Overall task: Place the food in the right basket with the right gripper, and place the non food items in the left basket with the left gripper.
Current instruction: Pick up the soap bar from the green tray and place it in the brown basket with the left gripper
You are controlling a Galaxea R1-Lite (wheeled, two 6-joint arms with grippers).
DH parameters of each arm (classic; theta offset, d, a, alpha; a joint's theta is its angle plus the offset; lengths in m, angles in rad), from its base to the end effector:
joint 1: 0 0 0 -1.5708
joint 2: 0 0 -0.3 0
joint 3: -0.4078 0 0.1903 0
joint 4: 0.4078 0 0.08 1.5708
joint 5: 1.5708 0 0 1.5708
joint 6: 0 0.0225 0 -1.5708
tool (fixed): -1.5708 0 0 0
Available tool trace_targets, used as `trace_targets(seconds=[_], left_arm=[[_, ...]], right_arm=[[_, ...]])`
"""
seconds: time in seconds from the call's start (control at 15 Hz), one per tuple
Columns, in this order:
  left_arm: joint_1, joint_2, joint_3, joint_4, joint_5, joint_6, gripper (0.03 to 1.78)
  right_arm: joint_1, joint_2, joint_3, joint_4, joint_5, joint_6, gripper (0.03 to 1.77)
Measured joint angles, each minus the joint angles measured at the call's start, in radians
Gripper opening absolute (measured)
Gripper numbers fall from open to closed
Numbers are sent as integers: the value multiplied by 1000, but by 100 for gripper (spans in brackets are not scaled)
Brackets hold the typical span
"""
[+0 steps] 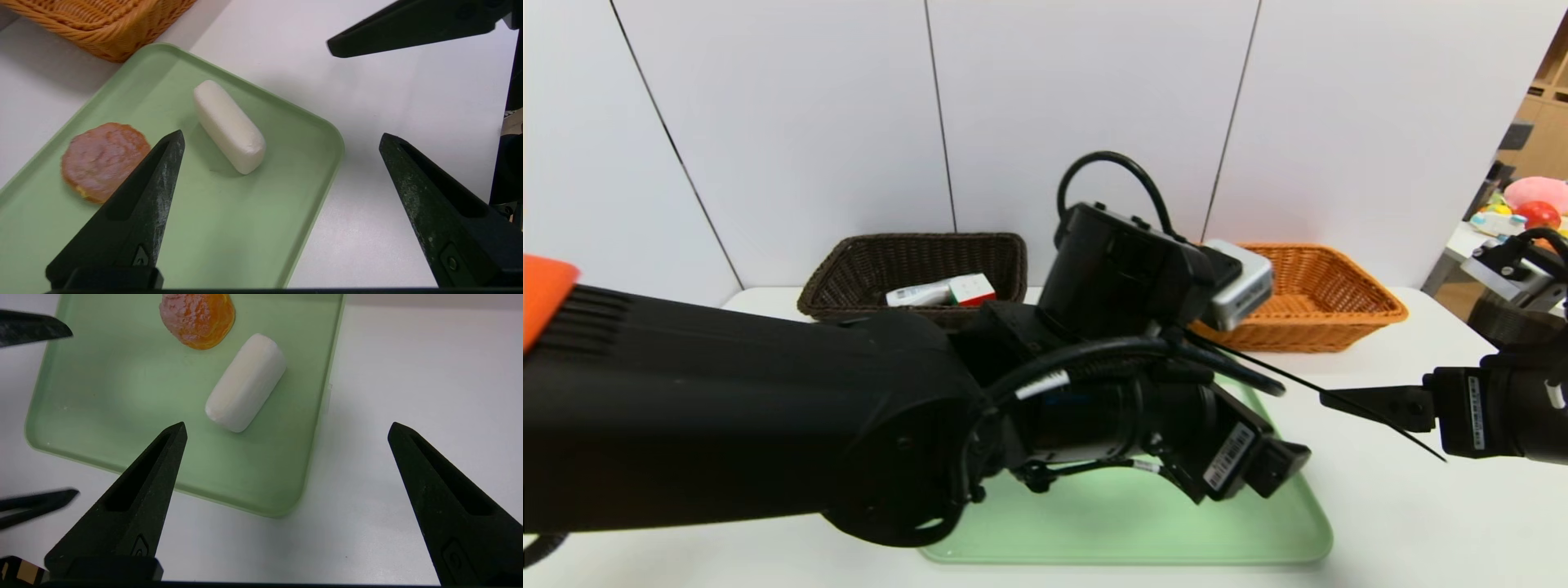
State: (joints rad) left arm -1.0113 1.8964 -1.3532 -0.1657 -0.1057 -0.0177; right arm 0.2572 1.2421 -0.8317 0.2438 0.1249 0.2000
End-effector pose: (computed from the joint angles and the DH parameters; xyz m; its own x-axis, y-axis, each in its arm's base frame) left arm 0.1995 -0.3231 0.2208 0.4012 -0.8394 -0.3665 0.8912 0.4501 -0.0553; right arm 0.1682 0.0471 0.2212 0.7298 0.3208 -0.6038 -0.2241 0.9466 0.2319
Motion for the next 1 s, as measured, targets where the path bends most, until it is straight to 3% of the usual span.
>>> trace_targets(seconds=[0.53, 1.0], left_arm=[[-60, 191, -122, 1, 198, 3, 169], [-63, 274, -155, 0, 216, 0, 169]], right_arm=[[-9, -6, 8, 0, -14, 13, 170], [-25, -38, 13, 2, -17, 20, 170]])
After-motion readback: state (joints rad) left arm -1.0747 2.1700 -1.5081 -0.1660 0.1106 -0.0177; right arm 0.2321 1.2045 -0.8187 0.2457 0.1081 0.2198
